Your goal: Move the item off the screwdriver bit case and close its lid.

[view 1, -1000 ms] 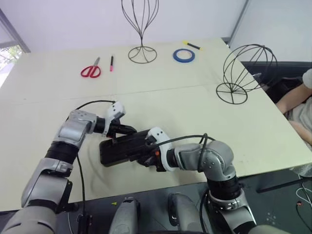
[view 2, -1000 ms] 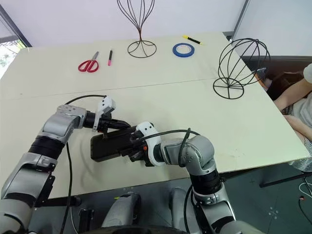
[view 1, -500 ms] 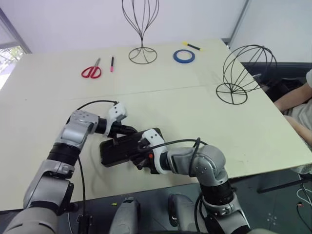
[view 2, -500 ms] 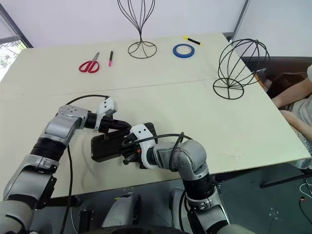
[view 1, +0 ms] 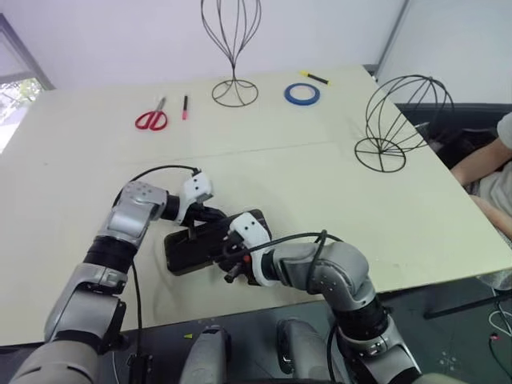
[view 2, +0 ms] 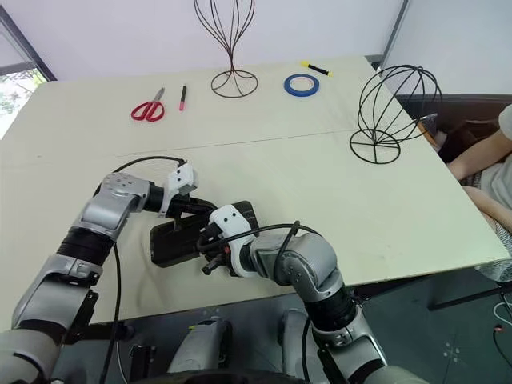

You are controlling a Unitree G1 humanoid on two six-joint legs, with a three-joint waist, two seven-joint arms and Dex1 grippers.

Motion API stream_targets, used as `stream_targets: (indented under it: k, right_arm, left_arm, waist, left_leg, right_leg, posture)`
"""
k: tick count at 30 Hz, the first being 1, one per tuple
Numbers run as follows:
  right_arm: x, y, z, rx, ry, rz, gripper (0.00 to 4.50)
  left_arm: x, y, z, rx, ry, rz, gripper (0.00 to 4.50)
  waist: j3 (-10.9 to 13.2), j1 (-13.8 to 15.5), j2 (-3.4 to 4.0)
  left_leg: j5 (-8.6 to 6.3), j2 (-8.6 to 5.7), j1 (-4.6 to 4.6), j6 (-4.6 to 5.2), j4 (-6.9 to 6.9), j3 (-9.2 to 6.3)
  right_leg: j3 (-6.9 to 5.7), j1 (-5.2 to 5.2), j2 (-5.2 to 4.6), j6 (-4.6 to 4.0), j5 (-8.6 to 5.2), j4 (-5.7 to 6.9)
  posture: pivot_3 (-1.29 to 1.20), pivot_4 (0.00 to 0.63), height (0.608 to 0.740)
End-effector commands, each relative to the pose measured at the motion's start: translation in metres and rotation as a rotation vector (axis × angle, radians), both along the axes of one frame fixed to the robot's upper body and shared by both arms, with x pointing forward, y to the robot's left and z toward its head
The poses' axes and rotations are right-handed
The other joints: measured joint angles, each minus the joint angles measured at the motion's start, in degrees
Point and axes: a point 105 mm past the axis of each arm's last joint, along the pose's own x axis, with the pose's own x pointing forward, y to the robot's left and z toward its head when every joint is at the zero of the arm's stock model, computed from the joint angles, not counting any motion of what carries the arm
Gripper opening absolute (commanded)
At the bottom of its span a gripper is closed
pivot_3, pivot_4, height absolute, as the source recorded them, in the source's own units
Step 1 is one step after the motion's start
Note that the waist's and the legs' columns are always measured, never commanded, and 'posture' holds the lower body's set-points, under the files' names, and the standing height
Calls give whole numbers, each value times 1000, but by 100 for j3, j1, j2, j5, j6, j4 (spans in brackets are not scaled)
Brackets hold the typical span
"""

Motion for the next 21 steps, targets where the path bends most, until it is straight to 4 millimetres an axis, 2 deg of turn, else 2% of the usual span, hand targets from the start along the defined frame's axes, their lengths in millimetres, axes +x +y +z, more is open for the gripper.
stream_targets:
  k: [1, 6, 10, 13, 17, 21]
  right_arm:
    - [7, -13, 32, 78, -75, 0, 73]
    - [-23, -29, 46, 117, -38, 184, 73]
    - [-24, -47, 51, 92, -76, 204, 73]
    - [-13, -67, 62, 51, -170, 188, 73]
    - [6, -95, 80, 11, -279, 139, 73]
    - [17, -120, 99, 14, -361, 119, 73]
  left_arm:
    - [-4, -6, -10, -3, 37, -19, 0]
    - [23, 14, 24, -94, -69, 162, 0]
    - [23, 30, 43, -153, -122, 248, 0]
    - [12, 41, 62, -205, -165, 309, 0]
    - [-10, 47, 87, -302, -183, 388, 0]
    - [-39, 43, 92, -346, -180, 437, 0]
  waist:
    - [0, 13, -1]
    - [5, -9, -9]
    - [9, -85, -11]
    - [12, -151, -9]
    - [18, -161, -13]
    - [24, -155, -18]
  left_leg:
    - [0, -1, -2, 0, 1, 0]
    - [0, -2, -3, 0, 1, -3]
    - [-4, 1, -2, 7, -3, -8]
    - [-6, 2, -4, 10, -7, -8]
    - [-7, 2, -5, 11, -7, -3]
    - [-7, 2, -5, 11, -8, -2]
  right_leg:
    - [-1, 0, -3, 1, 0, -2]
    - [-4, 1, -4, 1, 0, -3]
    - [-5, -2, 4, 1, -1, -3]
    - [-5, -4, 2, 3, -3, -3]
    - [-3, -6, -4, 7, -5, -8]
    - [-3, -4, -3, 22, -15, -9]
  posture:
    - [0, 150, 740]
    - [0, 150, 740]
    - [0, 150, 740]
    - [0, 150, 740]
    - [0, 150, 740]
    - [0, 150, 740]
